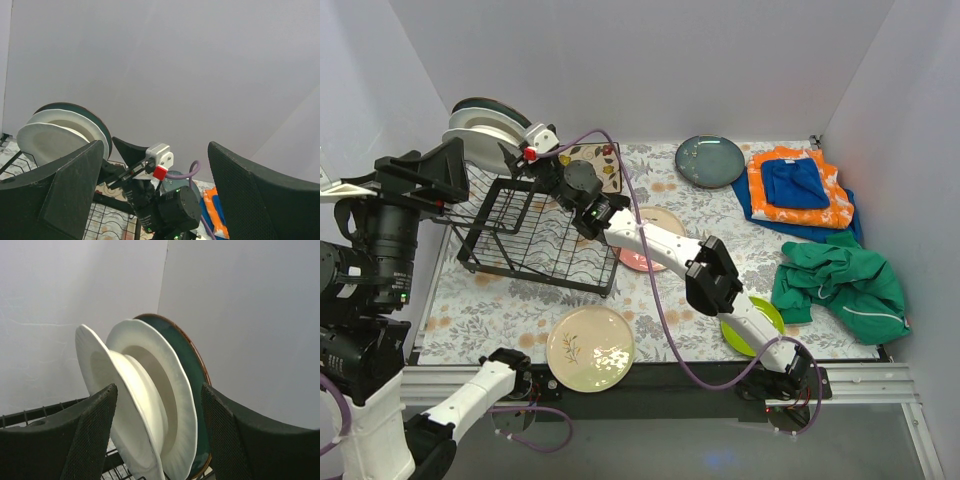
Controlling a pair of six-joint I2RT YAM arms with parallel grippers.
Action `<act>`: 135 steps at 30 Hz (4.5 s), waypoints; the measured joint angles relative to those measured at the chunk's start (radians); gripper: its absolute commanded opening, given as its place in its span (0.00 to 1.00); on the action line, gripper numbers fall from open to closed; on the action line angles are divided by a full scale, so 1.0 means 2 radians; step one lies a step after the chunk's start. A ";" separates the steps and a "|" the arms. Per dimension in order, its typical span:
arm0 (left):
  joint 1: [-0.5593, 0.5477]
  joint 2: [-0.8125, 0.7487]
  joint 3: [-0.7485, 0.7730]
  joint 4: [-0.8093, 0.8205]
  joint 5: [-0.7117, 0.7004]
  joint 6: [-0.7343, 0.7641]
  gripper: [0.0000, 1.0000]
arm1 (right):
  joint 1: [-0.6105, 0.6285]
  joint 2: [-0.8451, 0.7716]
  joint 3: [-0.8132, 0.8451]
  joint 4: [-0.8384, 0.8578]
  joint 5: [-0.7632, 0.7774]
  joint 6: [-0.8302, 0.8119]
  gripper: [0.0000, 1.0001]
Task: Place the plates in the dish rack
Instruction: Insert the plate into the dish rack, then grab a plate with the left arm
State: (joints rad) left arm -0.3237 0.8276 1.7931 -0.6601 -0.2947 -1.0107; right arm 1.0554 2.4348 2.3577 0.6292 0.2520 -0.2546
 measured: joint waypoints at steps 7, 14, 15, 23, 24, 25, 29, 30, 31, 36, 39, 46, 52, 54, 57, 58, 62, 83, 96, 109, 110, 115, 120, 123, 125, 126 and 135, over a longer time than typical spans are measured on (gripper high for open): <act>0.000 0.006 0.000 -0.001 0.001 0.000 0.84 | -0.006 0.020 0.005 -0.010 0.015 -0.008 0.69; 0.000 0.017 -0.001 0.002 0.008 0.001 0.84 | -0.019 0.022 0.014 -0.014 0.026 -0.010 0.66; 0.000 0.017 -0.003 0.003 0.009 0.000 0.84 | -0.022 0.022 0.017 -0.014 0.028 -0.011 0.66; 0.000 0.022 -0.007 0.005 0.012 -0.002 0.83 | -0.027 0.022 0.020 -0.014 0.029 -0.008 0.68; 0.000 0.022 -0.007 0.005 0.013 -0.002 0.83 | -0.027 0.022 0.020 -0.014 0.027 -0.007 0.69; 0.000 0.022 -0.007 0.005 0.013 -0.003 0.83 | -0.027 0.022 0.019 -0.014 0.025 -0.006 0.70; 0.000 0.022 -0.009 0.006 0.015 -0.008 0.83 | -0.027 0.005 -0.016 -0.010 0.002 -0.005 0.71; 0.000 0.021 -0.010 0.006 0.016 -0.009 0.83 | -0.027 -0.003 -0.029 -0.010 -0.003 -0.004 0.73; 0.000 0.021 -0.013 0.008 0.017 -0.010 0.83 | -0.027 -0.018 -0.053 -0.010 -0.011 -0.003 0.74; 0.000 0.019 -0.034 0.011 0.029 -0.018 0.83 | -0.029 -0.119 -0.185 -0.006 -0.064 0.001 0.80; 0.000 0.019 -0.049 0.014 0.042 -0.025 0.83 | -0.035 -0.195 -0.268 0.002 -0.114 0.009 0.82; 0.000 0.021 -0.102 0.014 0.090 -0.055 0.83 | -0.121 -0.364 -0.426 -0.030 -0.265 0.052 0.82; 0.000 0.041 -0.140 0.006 0.156 -0.080 0.83 | -0.247 -0.425 -0.516 -0.154 -0.411 0.071 0.84; 0.000 0.054 -0.145 0.003 0.181 -0.089 0.83 | -0.271 -0.434 -0.544 -0.215 -0.455 0.054 0.84; 0.000 0.075 -0.155 0.001 0.218 -0.098 0.83 | -0.278 -0.458 -0.595 -0.317 -0.508 -0.005 0.84; 0.000 0.080 -0.159 0.000 0.227 -0.100 0.82 | -0.275 -0.467 -0.609 -0.355 -0.522 -0.028 0.84; 0.000 0.089 -0.189 -0.008 0.271 -0.109 0.82 | -0.256 -0.495 -0.641 -0.484 -0.560 -0.162 0.84; 0.000 0.051 -0.230 -0.084 0.301 -0.175 0.82 | 0.042 -0.431 -0.679 -0.646 -0.551 -0.664 0.48; 0.000 0.004 -0.239 -0.134 0.274 -0.174 0.84 | 0.118 -0.366 -0.679 -0.544 -0.461 -0.588 0.41; 0.000 0.000 -0.238 -0.144 0.259 -0.161 0.87 | 0.140 -0.363 -0.705 -0.473 -0.423 -0.553 0.01; 0.000 -0.001 -0.238 -0.145 0.257 -0.161 0.87 | 0.141 -0.369 -0.712 -0.466 -0.421 -0.553 0.01; 0.000 -0.010 -0.241 -0.145 0.256 -0.160 0.88 | 0.142 -0.392 -0.739 -0.445 -0.406 -0.534 0.01; 0.000 -0.024 -0.275 -0.128 0.261 -0.172 0.88 | 0.137 -0.420 -0.756 -0.450 -0.391 -0.482 0.01; 0.000 -0.034 -0.311 -0.114 0.271 -0.191 0.88 | 0.128 -0.446 -0.772 -0.461 -0.389 -0.455 0.01; 0.000 -0.041 -0.338 -0.104 0.280 -0.206 0.88 | 0.118 -0.466 -0.784 -0.471 -0.387 -0.439 0.01; 0.000 -0.044 -0.351 -0.099 0.286 -0.214 0.88 | 0.112 -0.476 -0.790 -0.476 -0.386 -0.433 0.01; 0.000 -0.038 -0.392 -0.069 0.343 -0.249 0.86 | 0.025 -0.555 -0.822 -0.529 -0.372 -0.418 0.01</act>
State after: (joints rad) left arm -0.3241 0.7509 1.0084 -0.7986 0.3920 -1.5078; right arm 1.1061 1.3254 0.7136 -0.4297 -0.4915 -1.0904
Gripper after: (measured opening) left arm 0.872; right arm 0.013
